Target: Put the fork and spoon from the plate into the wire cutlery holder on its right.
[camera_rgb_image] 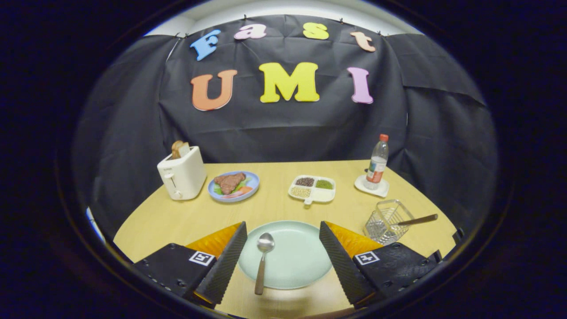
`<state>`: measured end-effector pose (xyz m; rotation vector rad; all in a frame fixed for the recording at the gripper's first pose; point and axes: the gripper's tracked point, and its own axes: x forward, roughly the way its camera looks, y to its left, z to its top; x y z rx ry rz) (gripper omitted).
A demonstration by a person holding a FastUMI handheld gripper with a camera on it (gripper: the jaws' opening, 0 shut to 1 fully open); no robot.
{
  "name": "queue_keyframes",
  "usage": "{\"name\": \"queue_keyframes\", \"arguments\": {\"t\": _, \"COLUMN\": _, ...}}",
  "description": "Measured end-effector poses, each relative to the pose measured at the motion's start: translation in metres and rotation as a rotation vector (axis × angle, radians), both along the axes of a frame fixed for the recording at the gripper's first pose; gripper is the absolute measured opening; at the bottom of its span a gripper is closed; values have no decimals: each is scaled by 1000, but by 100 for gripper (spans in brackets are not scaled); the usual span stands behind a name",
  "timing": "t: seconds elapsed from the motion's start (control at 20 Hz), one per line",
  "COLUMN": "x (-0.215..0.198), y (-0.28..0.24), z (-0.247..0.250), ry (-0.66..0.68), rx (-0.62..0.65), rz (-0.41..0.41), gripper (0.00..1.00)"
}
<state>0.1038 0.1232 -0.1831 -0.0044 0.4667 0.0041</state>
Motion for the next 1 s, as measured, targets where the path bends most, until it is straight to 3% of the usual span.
{"name": "queue_keyframes", "arguments": {"t": 0.25, "x": 8, "y": 1, "z": -47, "ry": 138, "rx": -20, "rz": -7, "gripper": 98}}
{"name": "queue_keyframes", "arguments": {"t": 0.5, "x": 13, "y": 10, "z": -92, "ry": 297, "rx": -4, "rz": 34, "gripper": 99}}
{"name": "queue_keyframes", "arguments": {"t": 0.7, "x": 12, "y": 17, "z": -116, "ry": 387, "rx": 52, "rz": 53, "gripper": 98}}
{"name": "queue_keyframes", "arguments": {"t": 1.0, "x": 8, "y": 28, "z": -133, "ry": 474, "rx": 49, "rz": 89, "gripper": 64}}
